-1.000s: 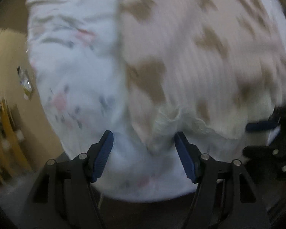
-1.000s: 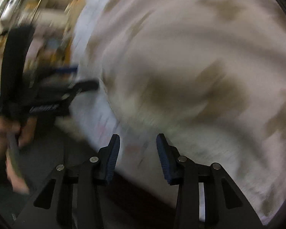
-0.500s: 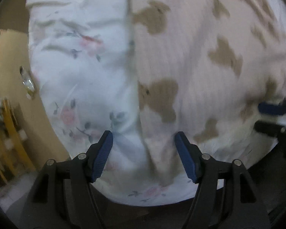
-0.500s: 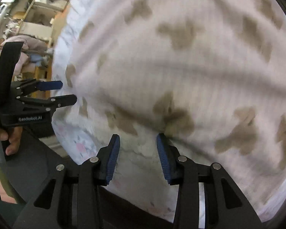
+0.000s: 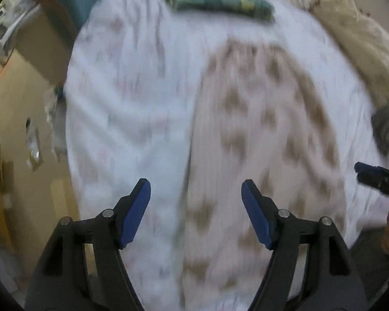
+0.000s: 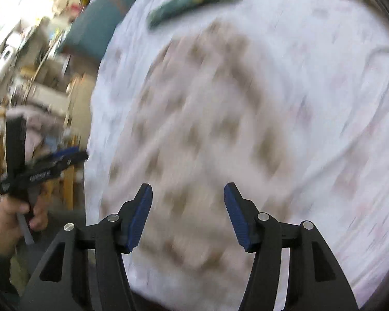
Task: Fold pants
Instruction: 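Lower the folded pants onto the bed and open both grippers, then grasp the waistband with the right gripper while the left gripper grasps the waistband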
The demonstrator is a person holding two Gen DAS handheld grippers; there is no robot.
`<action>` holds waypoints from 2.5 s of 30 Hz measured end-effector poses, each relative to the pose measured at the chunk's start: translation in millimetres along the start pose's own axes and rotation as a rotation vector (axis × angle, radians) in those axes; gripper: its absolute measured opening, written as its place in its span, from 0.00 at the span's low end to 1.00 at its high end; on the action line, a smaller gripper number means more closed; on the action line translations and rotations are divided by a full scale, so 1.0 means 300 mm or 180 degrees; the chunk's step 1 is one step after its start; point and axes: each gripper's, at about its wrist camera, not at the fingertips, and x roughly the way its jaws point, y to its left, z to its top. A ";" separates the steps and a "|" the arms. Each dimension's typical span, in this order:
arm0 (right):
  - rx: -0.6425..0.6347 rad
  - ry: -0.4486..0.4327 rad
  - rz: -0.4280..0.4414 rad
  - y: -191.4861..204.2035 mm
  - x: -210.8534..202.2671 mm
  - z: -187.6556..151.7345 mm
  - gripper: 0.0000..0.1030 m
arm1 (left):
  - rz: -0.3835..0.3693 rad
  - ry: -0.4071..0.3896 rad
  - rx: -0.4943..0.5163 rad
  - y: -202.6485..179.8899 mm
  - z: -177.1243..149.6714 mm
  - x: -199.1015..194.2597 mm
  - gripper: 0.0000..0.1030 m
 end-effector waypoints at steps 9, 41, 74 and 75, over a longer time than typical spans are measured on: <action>0.0274 -0.0340 -0.0267 -0.122 0.130 0.508 0.65 | -0.0045 -0.0249 -0.0161 0.038 0.215 0.153 0.68; -0.0162 -0.0066 -0.0623 -0.325 0.440 0.729 0.02 | -0.1018 0.0334 0.0639 -0.253 0.606 0.525 0.68; -0.1448 -0.0884 -0.0762 0.058 0.107 0.927 0.02 | -0.0261 -0.1229 0.1776 -0.312 0.782 0.084 0.03; -0.1452 -0.0829 -0.0713 0.054 0.095 0.895 0.02 | -0.0265 -0.1221 0.1851 -0.325 0.746 0.065 0.03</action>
